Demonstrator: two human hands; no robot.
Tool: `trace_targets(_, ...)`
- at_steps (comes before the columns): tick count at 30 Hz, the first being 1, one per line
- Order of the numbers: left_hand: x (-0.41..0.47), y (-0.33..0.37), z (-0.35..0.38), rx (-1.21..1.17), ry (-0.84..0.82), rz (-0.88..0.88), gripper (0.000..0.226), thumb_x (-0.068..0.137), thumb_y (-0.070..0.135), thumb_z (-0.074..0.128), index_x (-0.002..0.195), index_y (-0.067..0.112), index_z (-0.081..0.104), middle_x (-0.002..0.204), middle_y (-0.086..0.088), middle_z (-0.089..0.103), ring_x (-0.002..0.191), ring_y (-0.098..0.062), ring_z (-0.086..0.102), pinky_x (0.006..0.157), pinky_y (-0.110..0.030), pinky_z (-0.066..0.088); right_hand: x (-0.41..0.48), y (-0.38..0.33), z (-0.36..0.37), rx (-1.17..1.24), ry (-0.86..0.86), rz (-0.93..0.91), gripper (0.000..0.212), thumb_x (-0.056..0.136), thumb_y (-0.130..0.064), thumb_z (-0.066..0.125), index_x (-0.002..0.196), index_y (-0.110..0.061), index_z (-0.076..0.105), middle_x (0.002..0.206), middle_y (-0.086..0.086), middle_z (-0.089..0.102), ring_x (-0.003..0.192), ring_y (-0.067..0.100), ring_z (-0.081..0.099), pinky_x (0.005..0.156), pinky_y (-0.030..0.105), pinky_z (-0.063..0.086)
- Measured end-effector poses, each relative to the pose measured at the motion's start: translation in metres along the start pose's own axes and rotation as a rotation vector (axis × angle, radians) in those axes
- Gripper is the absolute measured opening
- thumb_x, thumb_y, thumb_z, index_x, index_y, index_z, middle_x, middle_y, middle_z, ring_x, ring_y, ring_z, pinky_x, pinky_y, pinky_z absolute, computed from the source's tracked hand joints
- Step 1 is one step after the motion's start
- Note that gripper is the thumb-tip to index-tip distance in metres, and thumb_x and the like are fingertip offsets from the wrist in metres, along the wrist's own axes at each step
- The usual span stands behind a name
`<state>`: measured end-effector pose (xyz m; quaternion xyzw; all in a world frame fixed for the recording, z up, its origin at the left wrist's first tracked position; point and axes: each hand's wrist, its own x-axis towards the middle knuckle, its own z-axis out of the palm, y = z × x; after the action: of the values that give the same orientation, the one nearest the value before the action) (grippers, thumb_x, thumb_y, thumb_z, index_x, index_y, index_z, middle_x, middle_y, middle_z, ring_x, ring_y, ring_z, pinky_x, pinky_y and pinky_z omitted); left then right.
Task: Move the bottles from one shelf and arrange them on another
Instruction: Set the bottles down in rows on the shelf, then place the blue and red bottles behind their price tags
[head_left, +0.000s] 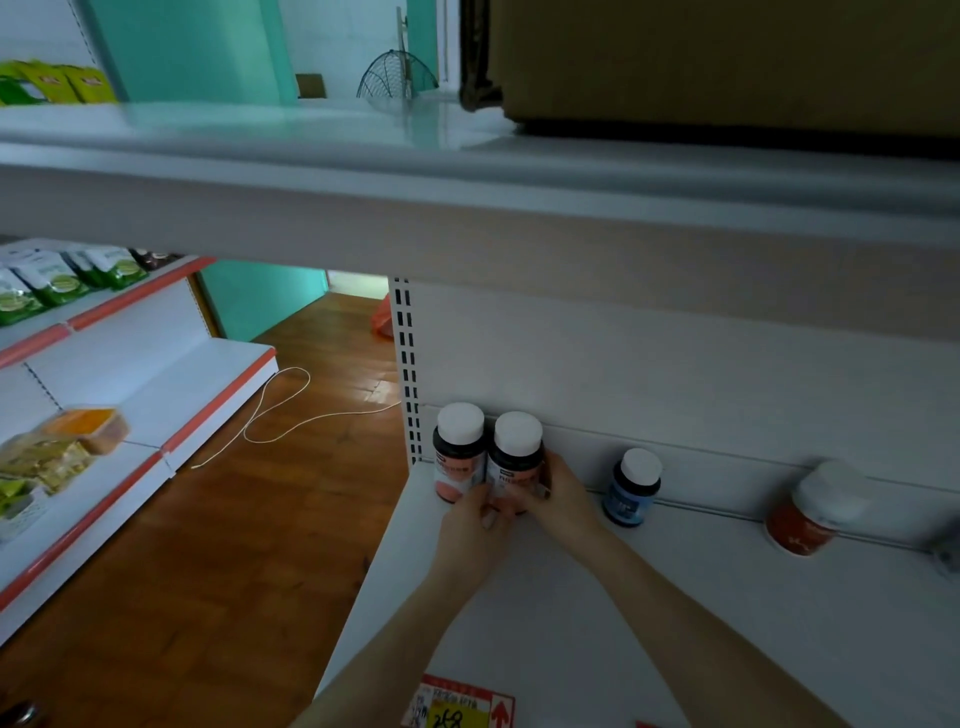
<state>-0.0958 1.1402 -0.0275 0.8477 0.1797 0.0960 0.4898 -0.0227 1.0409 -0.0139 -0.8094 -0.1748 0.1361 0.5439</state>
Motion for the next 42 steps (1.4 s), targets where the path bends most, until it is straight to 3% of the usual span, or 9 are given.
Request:
trace_targets(6, -0.019, 0.005, -0.016, 0.017, 0.000, 0.016, 0.008, 0.091, 0.016, 0.047, 0.091, 0.011, 0.053, 0.078, -0.001, 0.057, 0.076, -0.017, 0.052, 0.056, -0.014, 0.035, -0.030, -0.004, -0.006, -0.069, 0.079, 0.115, 0.065, 0.087, -0.028, 0.060, 0.139, -0.003, 0.029, 0.141, 0.014, 0.041, 0.129, 0.024, 0.041, 0.100, 0.029, 0.036)
trace_targets(9, -0.036, 0.016, -0.018, -0.005, -0.028, 0.063, 0.021, 0.092, 0.020, 0.047, 0.108, 0.010, 0.056, 0.095, -0.008, 0.065, 0.084, -0.020, 0.057, 0.071, -0.022, 0.039, -0.060, -0.004, -0.014, -0.034, 0.162, 0.147, 0.060, 0.090, -0.022, 0.057, 0.139, -0.004, 0.030, 0.144, 0.013, 0.039, 0.132, 0.022, 0.040, 0.103, 0.025, 0.032)
trace_targets(14, -0.065, 0.049, 0.002, 0.019, -0.119, 0.190, 0.030, 0.094, 0.018, 0.044, 0.117, 0.003, 0.055, 0.097, -0.003, 0.059, 0.090, -0.015, 0.054, 0.068, -0.012, 0.030, -0.119, -0.003, -0.047, -0.049, 0.339, 0.182, 0.049, 0.090, -0.023, 0.057, 0.133, -0.005, 0.041, 0.139, 0.012, 0.047, 0.127, 0.020, 0.046, 0.100, 0.020, 0.033)
trace_targets(17, -0.084, 0.079, 0.031, -0.002, -0.195, 0.289, 0.016, 0.094, 0.018, 0.043, 0.102, 0.023, 0.057, 0.089, 0.016, 0.051, 0.087, -0.007, 0.051, 0.076, -0.007, 0.032, -0.157, -0.002, -0.083, -0.057, 0.446, 0.225, 0.051, 0.088, -0.023, 0.059, 0.132, -0.003, 0.043, 0.136, 0.012, 0.050, 0.123, 0.022, 0.050, 0.103, 0.027, 0.037)
trace_targets(22, -0.130, 0.138, 0.103, 0.041, -0.372, 0.363, 0.039, 0.096, 0.025, 0.039, 0.130, 0.009, 0.045, 0.137, -0.007, 0.049, 0.127, -0.021, 0.044, 0.096, -0.018, 0.027, -0.238, 0.015, -0.171, -0.153, 0.681, 0.282, 0.041, 0.086, -0.021, 0.062, 0.118, 0.002, 0.054, 0.120, 0.017, 0.060, 0.113, 0.029, 0.057, 0.096, 0.031, 0.041)
trace_targets(27, -0.185, 0.210, 0.198, -0.068, -0.480, 0.501, 0.019, 0.089, 0.023, 0.050, 0.102, 0.014, 0.062, 0.119, -0.019, 0.062, 0.113, -0.029, 0.057, 0.080, -0.021, 0.034, -0.329, 0.042, -0.273, -0.161, 0.851, 0.312, 0.043, 0.084, -0.015, 0.064, 0.121, 0.004, 0.053, 0.121, 0.021, 0.060, 0.113, 0.029, 0.058, 0.101, 0.035, 0.042)
trace_targets(31, -0.242, 0.269, 0.289, -0.171, -0.616, 0.498, 0.033, 0.090, 0.009, 0.051, 0.120, -0.004, 0.053, 0.124, -0.022, 0.059, 0.112, -0.026, 0.057, 0.086, -0.016, 0.034, -0.406, 0.062, -0.360, -0.177, 0.976, 0.321, 0.040, 0.085, -0.014, 0.063, 0.119, 0.004, 0.053, 0.120, 0.021, 0.060, 0.112, 0.029, 0.057, 0.098, 0.033, 0.042)
trace_targets(36, -0.312, 0.330, 0.377, -0.222, -0.718, 0.553, 0.034, 0.090, 0.013, 0.052, 0.120, -0.001, 0.053, 0.122, -0.018, 0.060, 0.105, -0.015, 0.055, 0.088, -0.018, 0.034, -0.486, 0.089, -0.449, -0.152, 1.083, 0.353, 0.042, 0.086, -0.020, 0.062, 0.121, 0.000, 0.053, 0.119, 0.016, 0.060, 0.111, 0.026, 0.056, 0.098, 0.033, 0.043)
trace_targets(42, -0.348, 0.383, 0.462, -0.216, -0.780, 0.559, 0.034, 0.089, 0.015, 0.053, 0.120, -0.001, 0.054, 0.121, -0.018, 0.060, 0.113, -0.026, 0.056, 0.089, -0.022, 0.035, -0.538, 0.126, -0.528, -0.132, 1.187, 0.366, 0.040, 0.086, -0.020, 0.062, 0.120, -0.001, 0.053, 0.120, 0.013, 0.060, 0.109, 0.020, 0.055, 0.097, 0.031, 0.043)
